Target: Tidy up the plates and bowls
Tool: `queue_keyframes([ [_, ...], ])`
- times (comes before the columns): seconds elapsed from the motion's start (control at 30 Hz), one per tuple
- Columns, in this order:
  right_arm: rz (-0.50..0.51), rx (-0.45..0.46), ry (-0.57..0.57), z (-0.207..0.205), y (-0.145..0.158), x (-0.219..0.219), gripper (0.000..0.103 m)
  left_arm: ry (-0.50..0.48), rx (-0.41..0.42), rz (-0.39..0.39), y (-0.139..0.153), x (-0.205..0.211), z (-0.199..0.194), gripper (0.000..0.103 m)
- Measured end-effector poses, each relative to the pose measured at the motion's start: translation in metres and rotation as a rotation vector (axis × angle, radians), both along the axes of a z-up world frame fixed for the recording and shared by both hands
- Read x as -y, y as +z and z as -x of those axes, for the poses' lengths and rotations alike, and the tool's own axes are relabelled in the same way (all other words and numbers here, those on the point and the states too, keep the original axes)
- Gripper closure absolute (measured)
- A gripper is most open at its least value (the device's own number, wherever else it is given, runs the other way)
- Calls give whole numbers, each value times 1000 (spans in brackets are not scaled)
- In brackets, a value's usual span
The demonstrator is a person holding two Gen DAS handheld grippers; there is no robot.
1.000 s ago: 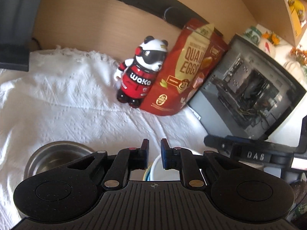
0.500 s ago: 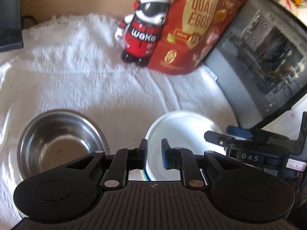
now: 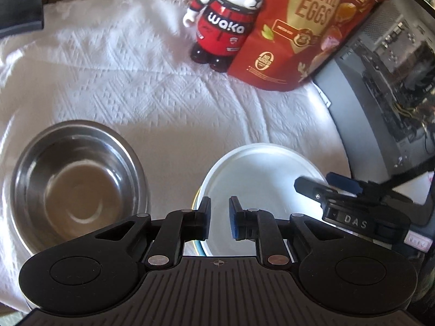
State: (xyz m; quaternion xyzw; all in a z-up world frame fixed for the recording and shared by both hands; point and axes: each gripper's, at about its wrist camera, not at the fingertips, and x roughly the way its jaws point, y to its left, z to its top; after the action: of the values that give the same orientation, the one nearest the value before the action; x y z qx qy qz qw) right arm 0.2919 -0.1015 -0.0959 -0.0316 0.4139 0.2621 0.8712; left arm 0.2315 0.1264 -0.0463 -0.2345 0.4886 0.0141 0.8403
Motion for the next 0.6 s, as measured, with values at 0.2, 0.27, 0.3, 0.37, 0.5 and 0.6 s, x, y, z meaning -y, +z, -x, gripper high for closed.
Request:
queue_keyframes([
  [0.2,-7,-11,-8,2,-1,1,28,10,-63,44,-15,2,-11,85],
  [0.27,-7,-14,16,4,-3,0,28,13,-47,11,-16,7,-12,87],
  [0.3,2,-12,20,4,-4,-2,28,20,-47,7,-16,8,-12,87],
  [0.37,14,-17,16,3,-6,-4,28,20,-50,-15,-15,12,-11,87],
  [0.5,-14,-59,25,2,-10,-5,28,-8,-44,-49,-11,18,-10,84],
  [0.6,4,-55,21,4,-14,-8,28,-19,-30,-52,-8,18,-9,83],
])
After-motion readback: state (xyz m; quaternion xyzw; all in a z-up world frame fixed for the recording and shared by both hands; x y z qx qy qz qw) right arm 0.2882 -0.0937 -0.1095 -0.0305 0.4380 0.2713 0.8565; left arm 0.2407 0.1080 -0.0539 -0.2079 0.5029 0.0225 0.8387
